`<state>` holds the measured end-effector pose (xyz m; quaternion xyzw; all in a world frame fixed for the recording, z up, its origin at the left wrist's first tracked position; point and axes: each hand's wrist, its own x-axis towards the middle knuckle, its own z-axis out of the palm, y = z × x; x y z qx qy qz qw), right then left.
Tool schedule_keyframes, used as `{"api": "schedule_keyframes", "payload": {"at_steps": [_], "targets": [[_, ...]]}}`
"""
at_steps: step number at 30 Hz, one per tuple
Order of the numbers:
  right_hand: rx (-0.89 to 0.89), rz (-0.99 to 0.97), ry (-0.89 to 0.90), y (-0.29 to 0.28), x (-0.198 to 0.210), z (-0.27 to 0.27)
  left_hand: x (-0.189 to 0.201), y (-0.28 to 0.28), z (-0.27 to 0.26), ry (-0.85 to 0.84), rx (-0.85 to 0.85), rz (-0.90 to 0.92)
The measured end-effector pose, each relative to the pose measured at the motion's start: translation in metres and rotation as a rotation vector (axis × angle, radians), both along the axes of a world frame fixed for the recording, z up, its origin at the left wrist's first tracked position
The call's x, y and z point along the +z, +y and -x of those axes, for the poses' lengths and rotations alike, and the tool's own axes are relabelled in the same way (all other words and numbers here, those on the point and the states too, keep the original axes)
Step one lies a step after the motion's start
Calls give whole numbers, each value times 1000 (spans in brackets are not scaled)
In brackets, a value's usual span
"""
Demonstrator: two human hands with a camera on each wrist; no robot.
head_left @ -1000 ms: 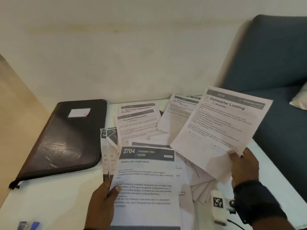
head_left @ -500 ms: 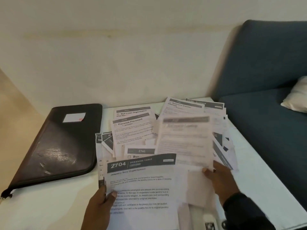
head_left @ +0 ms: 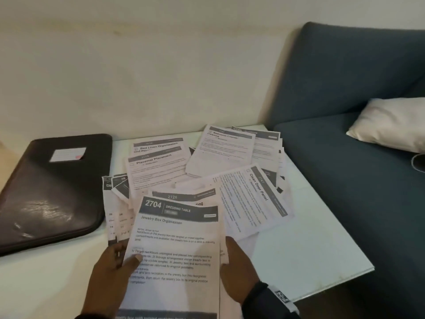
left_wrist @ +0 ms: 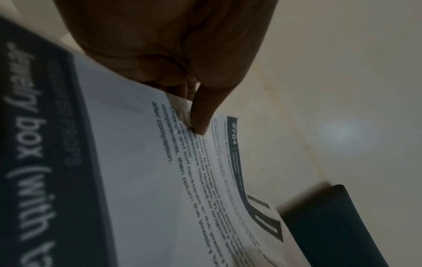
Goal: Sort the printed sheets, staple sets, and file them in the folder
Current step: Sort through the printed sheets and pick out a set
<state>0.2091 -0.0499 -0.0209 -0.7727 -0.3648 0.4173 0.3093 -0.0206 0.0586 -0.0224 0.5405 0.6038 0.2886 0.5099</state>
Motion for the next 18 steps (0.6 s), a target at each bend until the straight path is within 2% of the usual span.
{"api": "schedule_keyframes", "payload": {"at_steps": [3,6,7,8,10,12,13,14,18], "targets": [[32,30,-61,0,3,6,7,0,1,49,5,-88],[7,1,-329,8,10,-1,12,2,0,8,-3,-127],[-30,-38,-348,11,9,-5,12,2,0,-23,0,-141],[-79,-86,-285,14,9,-9,13,2,-1,-68,7,-156],[-173,-179,40,21,12,-17,18,1,-2,-155,11,-171],[-182,-256,384,25,13,-21,23,2,-5,-230,25,-188],[-171,-280,459,26,15,-22,24,2,-6,-259,45,-197],[-161,-312,475,27,18,-22,24,3,-6,-282,70,-217],[-159,-473,269,27,38,-13,28,1,-10,-328,127,-295]]}}
